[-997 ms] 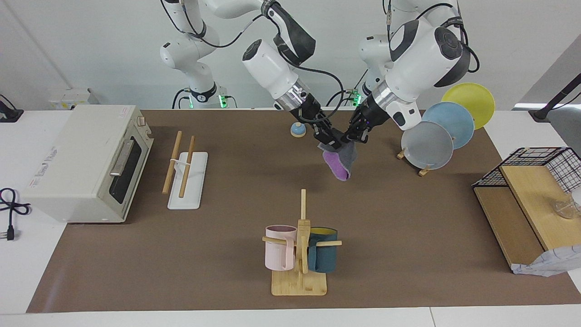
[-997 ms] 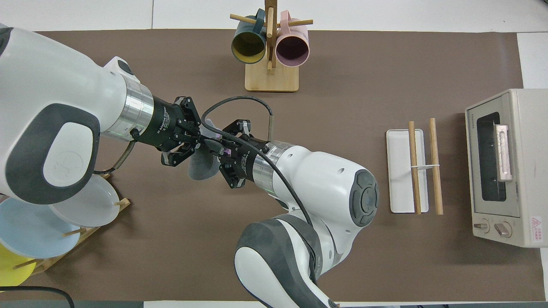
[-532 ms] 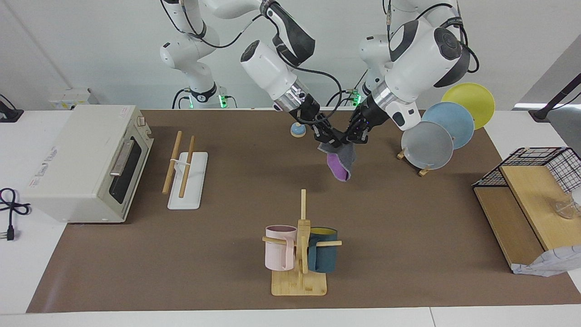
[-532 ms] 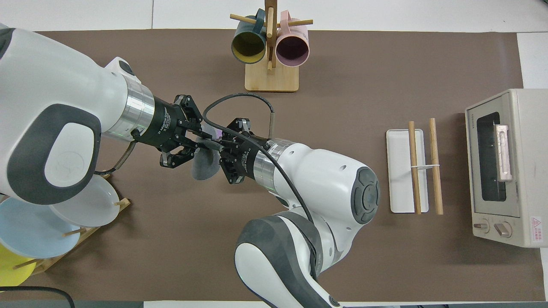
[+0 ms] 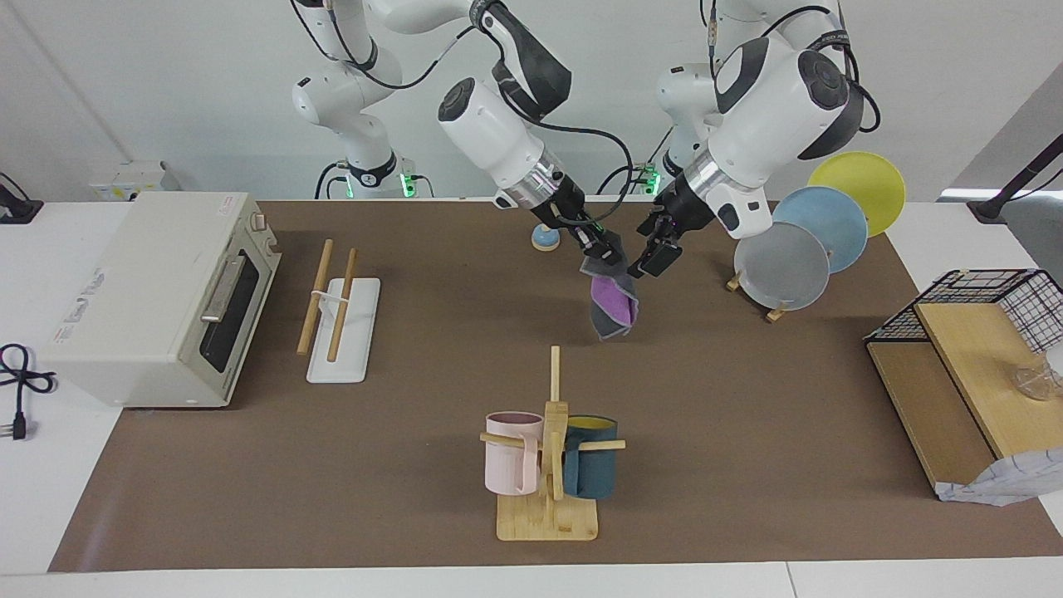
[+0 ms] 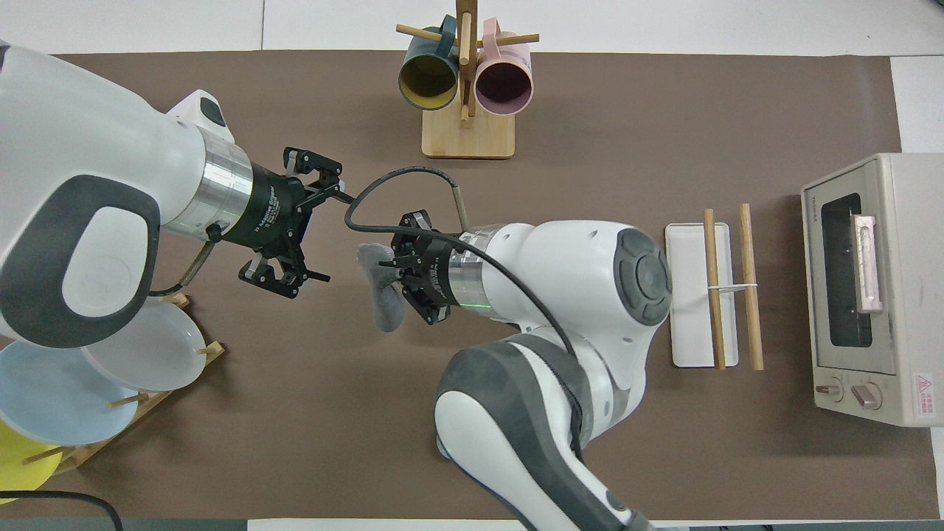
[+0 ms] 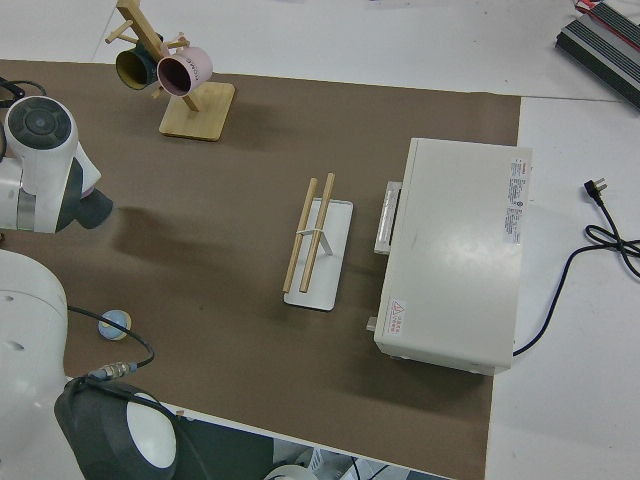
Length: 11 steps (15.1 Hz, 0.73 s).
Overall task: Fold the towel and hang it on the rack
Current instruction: 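Open the left gripper and withdraw it while the right gripper pulls the towel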
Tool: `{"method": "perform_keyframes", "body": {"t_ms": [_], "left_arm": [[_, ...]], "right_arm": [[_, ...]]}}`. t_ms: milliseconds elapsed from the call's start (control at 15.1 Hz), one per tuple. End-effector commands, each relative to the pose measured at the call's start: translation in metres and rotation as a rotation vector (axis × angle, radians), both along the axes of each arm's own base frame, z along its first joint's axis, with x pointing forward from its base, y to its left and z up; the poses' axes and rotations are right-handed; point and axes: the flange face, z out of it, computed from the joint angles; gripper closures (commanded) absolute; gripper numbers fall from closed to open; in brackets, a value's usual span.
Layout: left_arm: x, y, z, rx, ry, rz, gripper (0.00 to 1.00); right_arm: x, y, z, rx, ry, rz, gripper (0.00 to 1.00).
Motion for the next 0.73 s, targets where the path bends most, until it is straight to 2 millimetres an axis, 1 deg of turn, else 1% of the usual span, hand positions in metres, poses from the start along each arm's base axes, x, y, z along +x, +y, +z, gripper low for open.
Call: {"method": "perform_keyframes", "body": {"t_ms": [0, 66, 133, 199, 332, 465, 532, 598, 664], "left_arm": [[0.0, 0.038, -0.001, 0.014, -0.043, -0.1, 0.0], [0.005, 0.055, -0.003, 0.033, -0.07, -0.153, 0.0], [0.007, 0.067, -0.004, 0.061, -0.096, -0.226, 0.0], [0.01, 0.079, -0.006, 0.082, -0.127, -0.313, 0.0], [0.018, 0.113, -0.005, 0.087, -0.187, -0.445, 0.0], [0.026, 0.133, -0.004, 0.12, -0.25, -0.593, 0.0], [0.03, 0.141, -0.003, 0.153, -0.279, -0.679, 0.0], [0.032, 0.143, 0.0, 0.186, -0.307, -0.779, 0.0], [0.035, 0.147, 0.003, 0.207, -0.328, -0.853, 0.0]], "right_arm": [[0.0, -0.059, 0.015, -0.16, -0.03, 0.284, 1.0], [-0.002, -0.079, 0.014, -0.207, -0.022, 0.374, 1.0], [0.0, -0.101, 0.014, -0.257, -0.011, 0.436, 1.0], [0.003, -0.128, 0.018, -0.315, -0.014, 0.479, 1.0], [0.007, -0.171, 0.018, -0.375, 0.017, 0.545, 1.0], [0.009, -0.212, 0.012, -0.404, 0.039, 0.616, 1.0], [0.013, -0.231, 0.01, -0.417, 0.043, 0.618, 1.0], [0.013, -0.248, 0.005, -0.416, 0.059, 0.604, 1.0], [0.011, -0.256, 0.003, -0.418, 0.053, 0.618, 1.0]]}}
